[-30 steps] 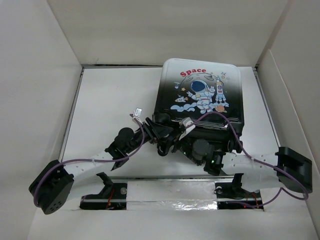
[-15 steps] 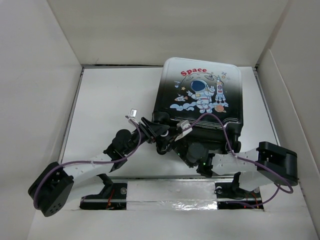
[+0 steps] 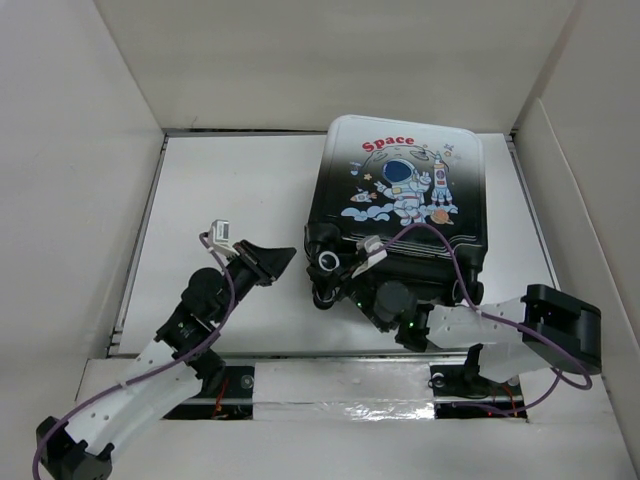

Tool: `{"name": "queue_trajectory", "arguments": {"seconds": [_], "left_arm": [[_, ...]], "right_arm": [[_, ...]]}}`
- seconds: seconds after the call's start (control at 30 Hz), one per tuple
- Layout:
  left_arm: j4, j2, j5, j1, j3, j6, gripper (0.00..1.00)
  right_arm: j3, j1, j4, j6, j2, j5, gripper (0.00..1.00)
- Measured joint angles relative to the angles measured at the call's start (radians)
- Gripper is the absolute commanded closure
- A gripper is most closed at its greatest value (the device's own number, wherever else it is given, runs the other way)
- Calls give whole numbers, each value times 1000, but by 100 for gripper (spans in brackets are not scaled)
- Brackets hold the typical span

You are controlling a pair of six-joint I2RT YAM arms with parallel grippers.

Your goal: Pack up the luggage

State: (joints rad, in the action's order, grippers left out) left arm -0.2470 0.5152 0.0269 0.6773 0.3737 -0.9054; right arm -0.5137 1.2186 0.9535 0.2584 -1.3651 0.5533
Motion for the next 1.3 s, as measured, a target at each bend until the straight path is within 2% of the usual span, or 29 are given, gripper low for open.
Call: {"name": "queue_trajectory", "arguments": {"seconds": [0.03,0.17,0.27,0.3,0.33,0.43,0.53,0.8,1.1,1.3], "left_arm": [[-1,1,6,0,-6,13,100],[-40,69,28,33,-98,47,100],[-73,166,76,129,-154,85,100],[-79,203,95,163,-159,98,96],[-100,243,120,203,-159,116,85],[-201,337,190,289,-159,161,63],[-302,408,238,310,-159,195,58],[-416,559,334,311,-127,277,59],[-490,611,386,310,-122,340,60],[-513,616,380,309,-122,361,66]], "right_arm": [[-3,-2,-12,1,3,-4,94],[-21,-11,-88,6,30,-27,96],[-37,-21,-158,7,56,-55,96],[-44,-25,-186,8,65,-68,97],[-51,-29,-212,8,73,-79,97],[-74,-40,-289,8,95,-109,97],[-82,-50,-323,8,105,-136,97],[-83,-74,-344,21,116,-192,98],[-83,-92,-342,31,111,-221,100],[-83,-93,-335,41,108,-233,100]]}}
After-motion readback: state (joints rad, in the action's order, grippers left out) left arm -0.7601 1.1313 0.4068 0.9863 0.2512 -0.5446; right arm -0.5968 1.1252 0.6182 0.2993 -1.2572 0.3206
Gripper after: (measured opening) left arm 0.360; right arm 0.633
